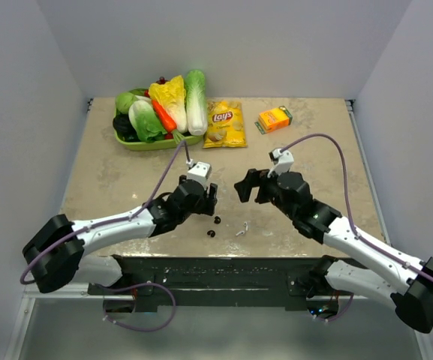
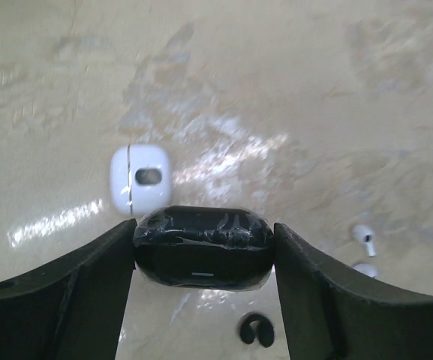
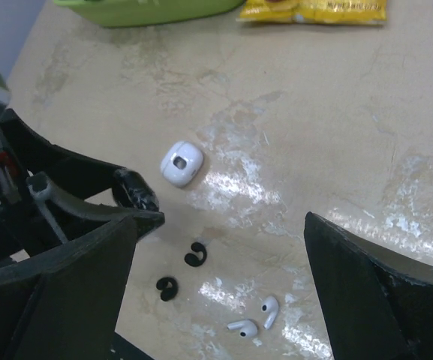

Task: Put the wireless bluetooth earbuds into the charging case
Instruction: Pick up the charging case at the center of the board.

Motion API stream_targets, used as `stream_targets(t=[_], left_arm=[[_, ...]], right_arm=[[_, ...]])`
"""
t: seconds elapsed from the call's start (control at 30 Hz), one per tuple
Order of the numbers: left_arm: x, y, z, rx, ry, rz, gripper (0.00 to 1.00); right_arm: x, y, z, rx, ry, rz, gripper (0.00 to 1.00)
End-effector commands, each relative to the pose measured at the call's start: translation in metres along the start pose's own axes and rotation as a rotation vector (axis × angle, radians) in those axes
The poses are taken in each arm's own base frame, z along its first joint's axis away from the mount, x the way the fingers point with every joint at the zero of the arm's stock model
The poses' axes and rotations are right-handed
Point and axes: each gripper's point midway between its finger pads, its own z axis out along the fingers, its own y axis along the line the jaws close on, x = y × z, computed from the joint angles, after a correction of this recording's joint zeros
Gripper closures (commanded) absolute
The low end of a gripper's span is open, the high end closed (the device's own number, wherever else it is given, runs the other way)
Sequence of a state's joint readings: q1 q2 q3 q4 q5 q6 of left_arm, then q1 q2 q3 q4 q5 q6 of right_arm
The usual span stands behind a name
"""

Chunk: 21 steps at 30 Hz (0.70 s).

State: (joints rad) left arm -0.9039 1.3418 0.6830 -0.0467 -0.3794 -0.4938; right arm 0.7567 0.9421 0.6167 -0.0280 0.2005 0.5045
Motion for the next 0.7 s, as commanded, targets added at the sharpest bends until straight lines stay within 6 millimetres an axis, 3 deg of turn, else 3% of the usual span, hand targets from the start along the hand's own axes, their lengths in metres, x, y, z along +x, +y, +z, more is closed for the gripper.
stream_targets(t=[0.0,0.1,0.13,0.17,0.23,0.27,0.3,0.5,0.67], left_arm=[[-0.08,-0.041,-0.025,0.224,-0.345,-0.002,1.0],[-0.104,-0.057,-0.055,0.387,-0.562,0.046,1.0],[-0.088,-0.054,-0.055,0.41,-0.58,0.076,1.0],[-0.107,-0.062,-0.075,0.477,-0.713,0.075,1.0],[-0.096,-0.057,-0.08,0.491,-0.777,0.156,1.0],[-0.1,-0.068,-0.095,0.565,-0.853,0.212,1.0],[-0.097,-0.07,-0.097,0.571,-0.889,0.31,1.0],[-0.09,-0.091,-0.122,0.707,-1.002,0.475,1.0],[-0.09,-0.099,-0.12,0.726,-1.004,0.548,1.0]], right_arm=[[-0.055,0.019,-0.008,0.004,-0.086,-0.002,0.04],[-0.074,0.035,-0.017,-0.046,-0.098,-0.002,0.04],[-0.078,0.039,-0.02,-0.064,-0.105,-0.001,0.04],[-0.085,0.044,-0.027,-0.086,-0.12,0.002,0.04],[-0.089,0.055,-0.035,-0.151,-0.114,-0.027,0.04],[-0.089,0.059,-0.038,-0.171,-0.106,-0.038,0.04],[-0.088,0.065,-0.04,-0.198,-0.09,-0.051,0.04],[-0.052,0.055,-0.029,-0.177,0.072,-0.145,0.05],[-0.044,0.072,-0.027,-0.263,0.1,-0.126,0.05]])
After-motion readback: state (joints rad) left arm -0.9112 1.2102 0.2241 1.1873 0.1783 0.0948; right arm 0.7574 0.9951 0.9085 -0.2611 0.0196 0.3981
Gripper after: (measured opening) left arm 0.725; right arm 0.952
